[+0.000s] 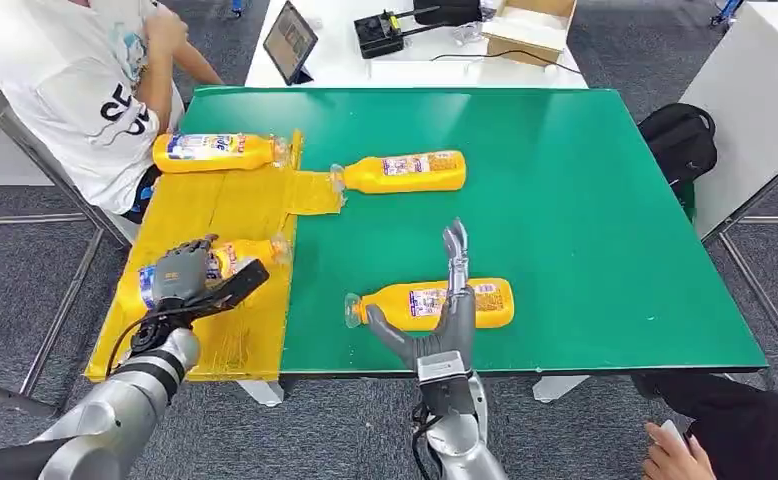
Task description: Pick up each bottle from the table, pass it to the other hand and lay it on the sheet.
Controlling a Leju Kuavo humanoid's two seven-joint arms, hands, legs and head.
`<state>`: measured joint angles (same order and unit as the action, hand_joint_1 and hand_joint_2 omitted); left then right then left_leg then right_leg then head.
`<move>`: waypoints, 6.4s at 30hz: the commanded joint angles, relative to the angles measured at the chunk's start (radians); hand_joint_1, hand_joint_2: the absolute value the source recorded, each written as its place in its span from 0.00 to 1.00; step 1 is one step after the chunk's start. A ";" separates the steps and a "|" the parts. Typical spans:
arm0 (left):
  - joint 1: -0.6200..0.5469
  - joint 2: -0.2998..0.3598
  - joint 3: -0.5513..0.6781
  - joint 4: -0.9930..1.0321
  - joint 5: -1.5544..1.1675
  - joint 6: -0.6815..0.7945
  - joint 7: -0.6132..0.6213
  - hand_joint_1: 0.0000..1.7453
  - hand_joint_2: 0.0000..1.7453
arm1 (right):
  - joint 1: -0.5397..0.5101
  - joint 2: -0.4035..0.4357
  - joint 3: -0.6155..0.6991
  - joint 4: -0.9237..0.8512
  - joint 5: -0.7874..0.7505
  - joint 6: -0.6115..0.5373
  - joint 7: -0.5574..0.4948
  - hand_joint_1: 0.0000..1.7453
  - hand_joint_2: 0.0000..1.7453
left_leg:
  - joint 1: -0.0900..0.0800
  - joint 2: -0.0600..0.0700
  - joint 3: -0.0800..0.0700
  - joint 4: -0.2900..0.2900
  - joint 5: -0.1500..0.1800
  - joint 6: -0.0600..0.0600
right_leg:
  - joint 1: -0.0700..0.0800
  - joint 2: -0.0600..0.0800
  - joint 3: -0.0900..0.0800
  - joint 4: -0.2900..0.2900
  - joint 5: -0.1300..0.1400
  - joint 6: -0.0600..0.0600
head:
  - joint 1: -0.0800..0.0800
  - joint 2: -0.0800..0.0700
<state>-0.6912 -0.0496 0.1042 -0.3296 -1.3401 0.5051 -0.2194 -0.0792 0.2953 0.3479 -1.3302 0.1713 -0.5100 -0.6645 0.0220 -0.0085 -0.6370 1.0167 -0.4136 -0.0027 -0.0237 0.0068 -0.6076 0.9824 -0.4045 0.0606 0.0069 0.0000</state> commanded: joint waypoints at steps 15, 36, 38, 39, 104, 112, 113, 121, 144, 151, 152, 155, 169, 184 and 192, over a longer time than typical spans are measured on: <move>-0.014 -0.012 0.083 0.076 0.035 -0.067 -0.034 0.00 0.00 | -0.050 -0.005 -0.017 0.116 0.000 0.012 -0.034 0.00 1.00 | 0.000 0.001 0.005 -0.001 -0.001 0.001 | 0.000 0.000 0.005 -0.001 -0.001 -0.002 | 0.000 0.000; -0.026 -0.079 0.352 -0.008 0.439 -0.503 -0.446 0.00 0.00 | -0.064 0.002 -0.062 0.197 0.038 0.070 -0.034 0.00 1.00 | 0.000 -0.001 0.012 -0.002 0.000 0.002 | 0.001 -0.002 0.013 -0.002 0.000 -0.003 | 0.000 0.000; -0.026 -0.079 0.352 -0.008 0.439 -0.503 -0.446 0.00 0.00 | -0.064 0.002 -0.062 0.197 0.038 0.070 -0.034 0.00 1.00 | -0.001 -0.002 0.011 -0.001 0.001 0.001 | 0.000 -0.003 0.012 -0.001 0.000 -0.002 | 0.000 0.000; -0.026 -0.079 0.352 -0.008 0.439 -0.503 -0.446 0.00 0.00 | -0.064 0.002 -0.062 0.197 0.038 0.070 -0.034 0.00 1.00 | 0.000 -0.001 0.012 -0.002 0.000 0.001 | 0.001 -0.003 0.012 -0.001 0.000 -0.003 | -0.001 0.000; 0.467 -0.131 -0.322 -0.896 1.091 0.193 -0.479 0.00 1.00 | -0.401 -0.347 -0.155 0.680 0.664 0.329 0.387 0.00 1.00 | -0.001 -0.005 0.004 0.000 -0.001 0.003 | 0.000 -0.006 0.008 -0.005 0.000 0.000 | 0.000 0.000; 0.436 -0.133 -0.364 -0.850 1.114 0.193 -0.479 0.00 1.00 | -0.441 -0.350 -0.126 0.786 0.688 0.389 0.415 0.00 1.00 | 0.000 -0.006 0.005 0.000 0.000 0.003 | 0.001 -0.006 0.009 -0.005 0.000 0.000 | 0.000 0.000; 0.431 -0.134 -0.367 -0.844 1.123 0.191 -0.479 0.00 1.00 | -0.454 -0.357 -0.122 0.805 0.691 0.403 0.421 0.00 1.00 | -0.001 -0.005 0.006 -0.001 0.000 0.003 | 0.000 -0.006 0.010 -0.005 0.000 -0.001 | 0.000 0.000; 0.405 -0.146 -0.404 -0.797 1.140 0.179 -0.479 0.00 1.00 | -0.520 -0.405 -0.105 0.918 0.700 0.500 0.473 1.00 1.00 | -0.001 -0.008 0.010 -0.001 0.001 0.004 | 0.001 -0.009 0.014 -0.007 0.001 -0.001 | 0.000 0.000; 0.385 -0.156 -0.430 -0.756 1.170 0.149 -0.479 0.00 1.00 | -0.487 -0.453 -0.131 0.887 0.586 0.572 0.379 1.00 1.00 | 0.000 -0.010 0.019 -0.001 -0.002 0.006 | 0.001 -0.009 0.015 -0.010 -0.002 0.003 | 0.000 0.000; 0.425 -0.185 -0.405 -0.780 1.159 0.091 -0.479 0.00 1.00 | -0.216 -0.174 -0.285 0.249 0.364 0.212 0.185 1.00 1.00 | 0.002 0.003 0.023 -0.002 -0.004 0.005 | 0.003 0.002 0.027 -0.011 0.000 0.001 | 0.000 0.000; 0.425 -0.194 -0.403 -0.772 1.172 0.050 -0.479 0.00 1.00 | -0.170 -0.152 -0.298 0.139 0.314 0.178 0.137 1.00 1.00 | 0.001 0.001 0.020 -0.001 -0.004 0.005 | 0.002 0.001 0.024 -0.009 0.000 0.002 | 0.000 0.000; 0.419 -0.216 -0.396 -0.739 1.183 -0.023 -0.479 0.00 1.00 | -0.112 -0.131 -0.313 0.000 0.292 0.119 0.143 1.00 1.00 | -0.001 0.001 0.015 0.000 -0.005 0.004 | 0.001 -0.001 0.017 -0.004 -0.002 0.000 | -0.001 0.000; 0.440 -0.267 -0.397 -0.738 1.220 -0.264 -0.479 0.00 1.00 | -0.026 -0.088 -0.379 -0.155 0.250 0.008 0.039 1.00 1.00 | -0.001 -0.007 0.007 0.000 -0.004 0.005 | -0.002 -0.008 0.012 -0.004 -0.004 0.001 | -0.001 0.000; 0.453 -0.275 -0.415 -0.711 1.330 -0.746 -0.455 0.00 1.00 | 0.053 -0.045 -0.215 -0.059 0.321 0.043 -0.034 1.00 1.00 | -0.001 -0.002 0.010 -0.001 -0.006 0.005 | -0.001 -0.003 0.013 -0.006 -0.004 0.001 | -0.001 0.000; 0.435 -0.282 -0.396 -0.672 1.421 -0.853 -0.429 0.00 1.00 | 0.036 -0.030 -0.130 0.061 0.310 0.014 -0.034 1.00 1.00 | -0.001 -0.001 0.006 -0.001 -0.004 0.004 | 0.000 -0.005 0.008 -0.005 -0.003 0.002 | -0.001 0.000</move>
<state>-0.2289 -0.3182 -0.3021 -1.0902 0.0675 -0.3372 -0.6557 -0.0195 0.2682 0.1386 -1.4007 0.5051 -0.4780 -0.6638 0.0212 -0.0106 -0.6347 1.0167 -0.4169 0.0010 -0.0243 0.0021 -0.6027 0.9784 -0.4071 0.0647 0.0061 0.0000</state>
